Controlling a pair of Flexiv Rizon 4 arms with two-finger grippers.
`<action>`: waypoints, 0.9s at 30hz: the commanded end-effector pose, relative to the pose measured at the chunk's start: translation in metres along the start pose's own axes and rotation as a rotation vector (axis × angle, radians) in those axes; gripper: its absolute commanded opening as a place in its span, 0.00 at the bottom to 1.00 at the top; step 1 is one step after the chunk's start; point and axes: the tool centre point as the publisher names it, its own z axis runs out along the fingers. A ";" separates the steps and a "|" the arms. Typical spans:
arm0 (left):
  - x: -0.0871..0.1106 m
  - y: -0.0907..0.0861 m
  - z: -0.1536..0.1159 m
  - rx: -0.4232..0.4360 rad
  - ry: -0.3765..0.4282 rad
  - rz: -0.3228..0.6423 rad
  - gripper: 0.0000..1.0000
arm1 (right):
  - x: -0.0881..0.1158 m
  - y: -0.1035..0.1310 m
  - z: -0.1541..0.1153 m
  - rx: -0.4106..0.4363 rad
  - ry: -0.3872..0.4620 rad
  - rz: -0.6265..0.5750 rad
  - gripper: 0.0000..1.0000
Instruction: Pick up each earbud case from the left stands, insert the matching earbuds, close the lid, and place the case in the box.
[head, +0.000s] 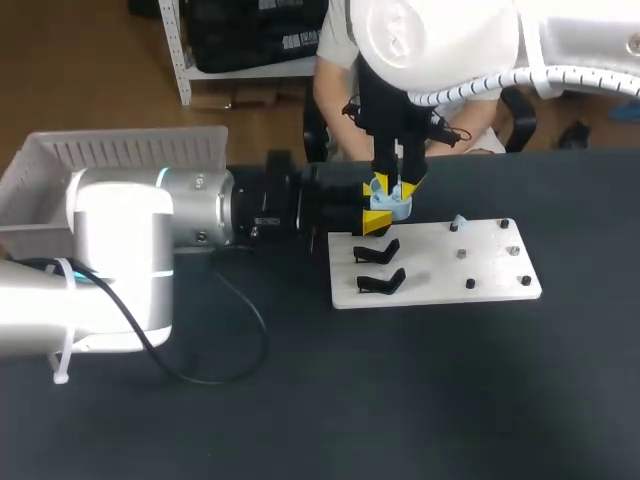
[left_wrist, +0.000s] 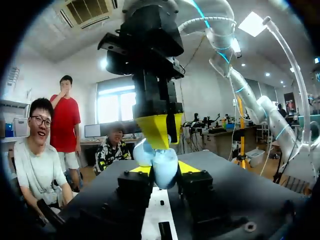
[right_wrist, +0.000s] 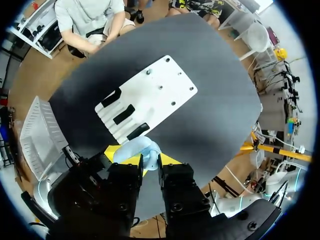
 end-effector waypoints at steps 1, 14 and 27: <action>0.001 0.001 0.000 0.001 -0.003 0.002 0.00 | -0.002 0.005 0.002 0.016 0.004 0.002 0.00; 0.001 0.001 0.000 0.001 -0.003 0.002 0.00 | 0.003 -0.002 -0.006 -0.013 0.021 0.013 0.91; 0.001 0.001 0.000 0.001 -0.003 0.002 0.00 | -0.025 -0.049 -0.031 -0.246 0.000 -0.097 0.71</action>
